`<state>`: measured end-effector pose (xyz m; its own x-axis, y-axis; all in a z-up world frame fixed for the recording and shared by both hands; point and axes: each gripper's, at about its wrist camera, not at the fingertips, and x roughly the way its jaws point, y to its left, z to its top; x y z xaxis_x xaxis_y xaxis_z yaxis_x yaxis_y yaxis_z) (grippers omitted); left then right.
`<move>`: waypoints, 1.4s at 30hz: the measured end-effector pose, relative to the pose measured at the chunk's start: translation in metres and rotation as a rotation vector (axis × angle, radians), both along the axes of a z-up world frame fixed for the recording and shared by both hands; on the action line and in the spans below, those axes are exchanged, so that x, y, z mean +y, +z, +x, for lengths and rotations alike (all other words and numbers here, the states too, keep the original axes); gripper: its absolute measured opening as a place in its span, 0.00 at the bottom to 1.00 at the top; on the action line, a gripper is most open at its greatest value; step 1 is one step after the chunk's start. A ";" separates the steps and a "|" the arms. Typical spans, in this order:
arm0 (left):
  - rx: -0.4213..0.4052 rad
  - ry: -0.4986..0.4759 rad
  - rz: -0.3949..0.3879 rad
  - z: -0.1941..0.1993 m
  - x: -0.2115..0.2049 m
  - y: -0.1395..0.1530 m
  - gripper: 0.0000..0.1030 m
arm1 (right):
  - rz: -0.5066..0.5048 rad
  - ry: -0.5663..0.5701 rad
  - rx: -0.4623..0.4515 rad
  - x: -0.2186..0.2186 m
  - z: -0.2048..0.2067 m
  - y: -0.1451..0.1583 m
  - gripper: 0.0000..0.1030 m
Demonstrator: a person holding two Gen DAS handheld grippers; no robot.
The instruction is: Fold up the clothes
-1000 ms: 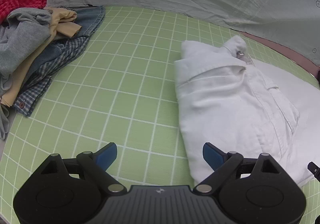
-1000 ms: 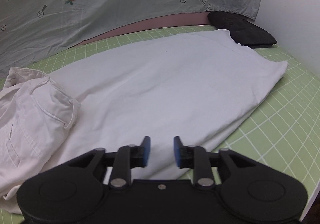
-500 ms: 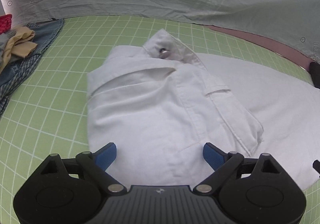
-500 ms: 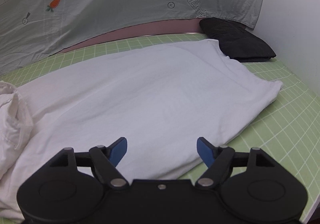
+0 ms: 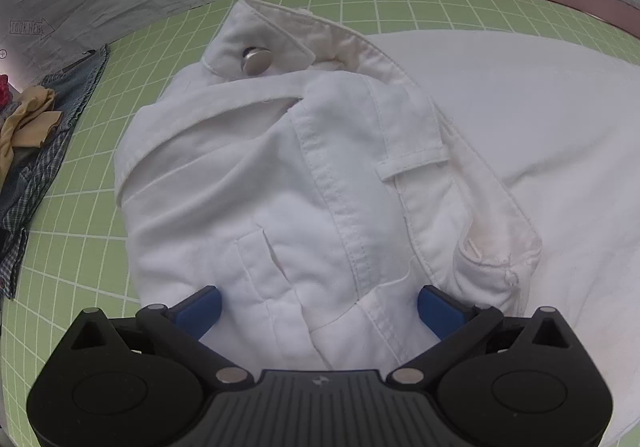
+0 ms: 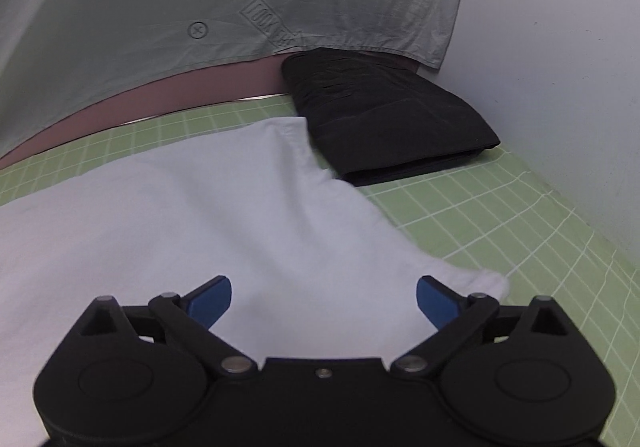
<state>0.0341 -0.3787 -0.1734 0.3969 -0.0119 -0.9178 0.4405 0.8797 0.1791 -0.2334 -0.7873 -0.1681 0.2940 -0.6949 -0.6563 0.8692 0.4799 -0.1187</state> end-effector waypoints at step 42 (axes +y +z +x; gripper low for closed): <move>-0.057 0.145 -0.274 -0.014 0.099 0.065 1.00 | -0.009 0.487 -0.245 0.146 0.058 0.097 0.17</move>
<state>0.0204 -0.2798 -0.1088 0.4629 -0.1952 -0.8647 0.3027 0.9516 -0.0528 -0.1749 -0.6416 -0.0711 0.7269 -0.4455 -0.5227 0.5497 0.8336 0.0540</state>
